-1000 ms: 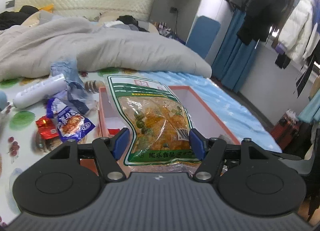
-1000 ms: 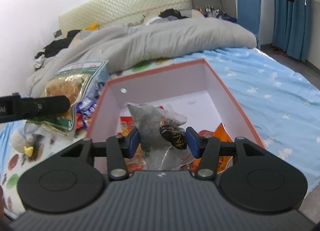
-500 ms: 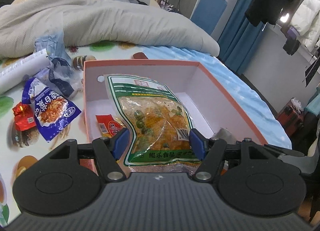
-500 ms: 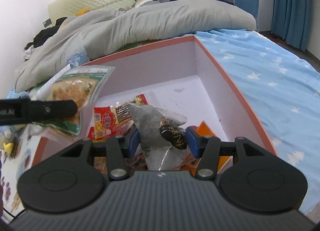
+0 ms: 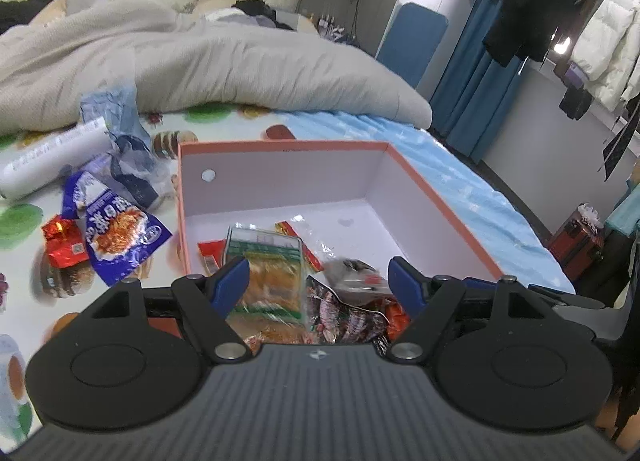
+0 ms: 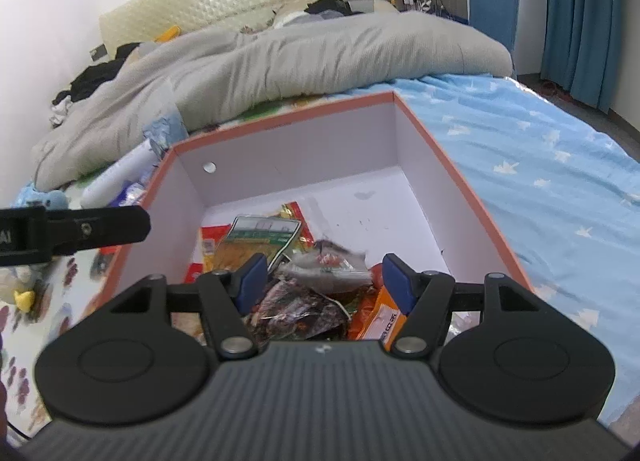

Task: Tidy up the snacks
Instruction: 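Open the left gripper over the box while the right gripper releases the clear bag, then withdraw both grippers from the pink box back toward the snack pile, then lower the left gripper to the red foil wrapper while the right approaches the blue-white bag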

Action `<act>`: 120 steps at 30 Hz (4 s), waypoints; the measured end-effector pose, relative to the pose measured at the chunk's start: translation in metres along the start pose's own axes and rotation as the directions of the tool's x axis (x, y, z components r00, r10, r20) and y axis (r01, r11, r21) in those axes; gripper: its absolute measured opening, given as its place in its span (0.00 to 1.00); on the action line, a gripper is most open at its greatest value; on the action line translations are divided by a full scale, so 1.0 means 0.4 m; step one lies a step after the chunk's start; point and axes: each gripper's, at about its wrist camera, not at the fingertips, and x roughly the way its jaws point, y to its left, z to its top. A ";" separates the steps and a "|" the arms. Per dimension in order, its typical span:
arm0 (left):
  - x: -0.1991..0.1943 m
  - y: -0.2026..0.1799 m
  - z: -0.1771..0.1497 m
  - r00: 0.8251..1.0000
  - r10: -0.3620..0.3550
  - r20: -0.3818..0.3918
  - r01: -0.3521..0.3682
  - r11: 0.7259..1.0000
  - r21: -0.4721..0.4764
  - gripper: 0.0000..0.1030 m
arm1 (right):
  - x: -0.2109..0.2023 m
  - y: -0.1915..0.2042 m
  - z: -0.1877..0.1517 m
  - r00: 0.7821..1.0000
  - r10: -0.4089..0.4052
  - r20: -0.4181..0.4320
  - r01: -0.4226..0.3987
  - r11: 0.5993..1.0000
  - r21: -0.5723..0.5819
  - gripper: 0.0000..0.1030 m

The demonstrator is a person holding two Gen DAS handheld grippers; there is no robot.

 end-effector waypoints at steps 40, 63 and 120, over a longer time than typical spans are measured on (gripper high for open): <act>-0.779 0.059 -0.314 0.955 0.231 0.186 -0.203 0.966 -0.159 0.78 | -0.494 0.304 -0.165 0.960 0.260 0.102 -0.241 0.956 -0.166 0.64; -0.691 0.244 -0.370 0.959 0.266 0.094 -0.233 0.935 -0.266 0.78 | -0.378 0.437 -0.210 0.965 0.263 0.017 -0.251 0.939 -0.236 0.64; 0.259 0.904 -0.025 0.995 0.094 -0.036 -0.100 0.954 -0.283 0.59 | 0.690 0.703 0.179 0.922 0.065 -0.383 -0.247 0.859 -0.448 0.63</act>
